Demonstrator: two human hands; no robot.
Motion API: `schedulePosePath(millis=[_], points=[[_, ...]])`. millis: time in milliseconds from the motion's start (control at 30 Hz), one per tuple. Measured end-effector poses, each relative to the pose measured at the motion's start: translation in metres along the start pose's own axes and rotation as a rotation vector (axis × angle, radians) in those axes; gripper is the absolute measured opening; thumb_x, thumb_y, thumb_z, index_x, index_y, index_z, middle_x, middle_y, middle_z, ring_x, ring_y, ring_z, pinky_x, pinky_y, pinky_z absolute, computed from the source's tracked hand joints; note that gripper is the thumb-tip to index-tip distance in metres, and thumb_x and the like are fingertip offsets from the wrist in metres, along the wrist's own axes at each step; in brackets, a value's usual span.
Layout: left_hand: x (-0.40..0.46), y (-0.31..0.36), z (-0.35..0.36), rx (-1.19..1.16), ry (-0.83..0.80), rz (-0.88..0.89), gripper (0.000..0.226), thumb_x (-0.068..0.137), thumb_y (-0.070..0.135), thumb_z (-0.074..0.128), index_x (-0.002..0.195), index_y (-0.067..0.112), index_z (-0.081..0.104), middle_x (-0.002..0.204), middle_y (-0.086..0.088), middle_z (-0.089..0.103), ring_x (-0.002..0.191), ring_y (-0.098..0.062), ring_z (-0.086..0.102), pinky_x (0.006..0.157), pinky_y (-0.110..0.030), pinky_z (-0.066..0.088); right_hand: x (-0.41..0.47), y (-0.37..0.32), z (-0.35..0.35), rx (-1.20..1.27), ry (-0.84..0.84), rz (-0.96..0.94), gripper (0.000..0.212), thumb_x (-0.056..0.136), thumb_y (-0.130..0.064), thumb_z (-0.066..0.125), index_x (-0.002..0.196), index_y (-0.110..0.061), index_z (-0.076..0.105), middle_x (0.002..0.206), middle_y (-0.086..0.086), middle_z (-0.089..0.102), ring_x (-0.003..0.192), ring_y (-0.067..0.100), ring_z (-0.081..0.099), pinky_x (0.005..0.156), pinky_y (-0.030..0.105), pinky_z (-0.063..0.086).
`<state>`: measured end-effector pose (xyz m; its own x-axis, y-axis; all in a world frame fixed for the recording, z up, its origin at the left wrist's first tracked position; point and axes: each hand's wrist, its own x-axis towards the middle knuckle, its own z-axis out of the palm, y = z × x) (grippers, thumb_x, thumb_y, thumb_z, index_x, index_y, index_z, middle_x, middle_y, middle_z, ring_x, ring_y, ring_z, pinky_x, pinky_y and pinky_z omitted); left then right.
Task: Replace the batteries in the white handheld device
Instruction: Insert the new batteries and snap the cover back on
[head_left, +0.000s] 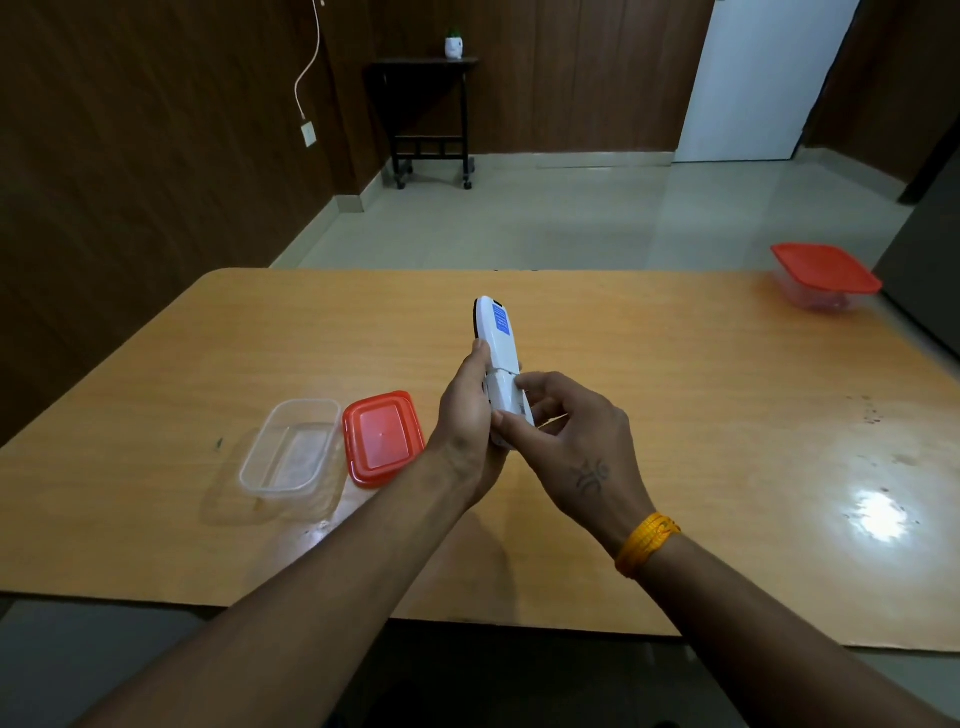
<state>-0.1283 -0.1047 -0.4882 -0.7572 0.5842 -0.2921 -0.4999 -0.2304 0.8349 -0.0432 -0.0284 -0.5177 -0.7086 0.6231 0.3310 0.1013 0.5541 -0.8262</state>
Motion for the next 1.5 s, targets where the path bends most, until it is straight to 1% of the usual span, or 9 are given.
schedulePosePath(millis=[200, 333, 467, 767, 967, 1133, 1267, 1433, 1500], points=[[-0.004, -0.004, -0.005, -0.107, 0.003, -0.046, 0.061, 0.111, 0.051, 0.036, 0.161, 0.016, 0.037, 0.12, -0.019, 0.072, 0.101, -0.031, 0.073, 0.088, -0.047, 0.062, -0.004, 0.003, 0.007, 0.031, -0.001, -0.019, 0.035, 0.082, -0.039, 0.085, 0.113, -0.024, 0.077, 0.077, -0.013, 0.064, 0.071, 0.011, 0.062, 0.07, 0.032, 0.057], [-0.007, -0.001, -0.008, -0.098, -0.011, -0.045, 0.064, 0.111, 0.052, 0.035, 0.16, 0.012, 0.037, 0.11, -0.018, 0.077, 0.094, -0.029, 0.076, 0.086, -0.045, 0.065, -0.005, 0.002, 0.01, 0.062, 0.005, -0.022, 0.038, 0.081, -0.04, 0.086, 0.113, -0.023, 0.077, 0.081, -0.008, 0.067, 0.073, 0.014, 0.064, 0.072, 0.035, 0.058], [-0.014, -0.004, -0.006, -0.113, -0.018, -0.036, 0.061, 0.111, 0.053, 0.035, 0.161, 0.019, 0.035, 0.128, -0.021, 0.071, 0.116, -0.035, 0.069, 0.106, -0.052, 0.055, -0.007, 0.002, 0.012, 0.085, 0.022, -0.007, 0.036, 0.081, -0.038, 0.086, 0.112, -0.023, 0.077, 0.085, -0.006, 0.071, 0.076, 0.015, 0.067, 0.074, 0.036, 0.06], [-0.021, -0.012, -0.007, -0.138, -0.051, -0.037, 0.066, 0.111, 0.053, 0.037, 0.162, 0.011, 0.034, 0.119, -0.018, 0.07, 0.103, -0.03, 0.075, 0.091, -0.047, 0.06, -0.013, 0.005, 0.013, 0.101, 0.071, 0.006, 0.037, 0.08, -0.041, 0.085, 0.11, -0.02, 0.078, 0.089, -0.008, 0.074, 0.077, 0.013, 0.07, 0.072, 0.038, 0.062], [-0.009, -0.005, -0.008, -0.1, -0.101, -0.036, 0.062, 0.112, 0.052, 0.031, 0.166, 0.02, 0.029, 0.119, -0.019, 0.07, 0.087, -0.027, 0.082, 0.08, -0.044, 0.065, -0.004, -0.001, 0.009, 0.108, 0.027, 0.044, 0.033, 0.08, -0.041, 0.086, 0.104, -0.026, 0.069, 0.079, -0.012, 0.068, 0.069, 0.004, 0.067, 0.058, 0.021, 0.055], [0.01, -0.002, -0.011, 0.134, -0.075, -0.073, 0.058, 0.113, 0.051, 0.033, 0.164, 0.024, 0.034, 0.134, -0.013, 0.068, 0.112, -0.028, 0.074, 0.094, -0.047, 0.061, 0.01, 0.002, 0.002, -0.002, -0.011, 0.094, 0.044, 0.08, -0.049, 0.083, 0.112, -0.029, 0.062, 0.084, -0.013, 0.066, 0.071, 0.004, 0.066, 0.056, 0.019, 0.048], [0.027, -0.01, -0.018, 0.545, -0.024, -0.012, 0.041, 0.111, 0.029, 0.05, 0.144, 0.006, 0.06, 0.118, -0.013, 0.077, 0.097, -0.023, 0.077, 0.077, -0.035, 0.064, 0.016, 0.019, 0.002, -0.148, 0.033, 0.144, 0.05, 0.08, -0.053, 0.08, 0.116, -0.023, 0.062, 0.079, -0.008, 0.068, 0.071, 0.011, 0.065, 0.059, 0.032, 0.053], [0.042, -0.019, -0.02, 0.724, 0.085, 0.015, 0.024, 0.088, 0.024, 0.07, 0.091, 0.001, 0.075, 0.092, -0.018, 0.08, 0.086, -0.035, 0.078, 0.087, -0.058, 0.064, 0.023, 0.045, 0.004, -0.108, -0.025, 0.264, 0.042, 0.081, -0.056, 0.08, 0.107, -0.023, 0.074, 0.08, -0.007, 0.072, 0.077, 0.014, 0.069, 0.07, 0.041, 0.061], [0.048, -0.022, -0.023, 0.723, 0.104, 0.016, 0.035, 0.076, 0.027, 0.067, 0.09, -0.005, 0.075, 0.091, -0.021, 0.08, 0.09, -0.041, 0.079, 0.088, -0.059, 0.063, 0.027, 0.054, 0.004, 0.001, -0.021, 0.333, 0.037, 0.084, -0.054, 0.077, 0.102, -0.022, 0.08, 0.084, -0.005, 0.076, 0.081, 0.018, 0.073, 0.075, 0.046, 0.064]])
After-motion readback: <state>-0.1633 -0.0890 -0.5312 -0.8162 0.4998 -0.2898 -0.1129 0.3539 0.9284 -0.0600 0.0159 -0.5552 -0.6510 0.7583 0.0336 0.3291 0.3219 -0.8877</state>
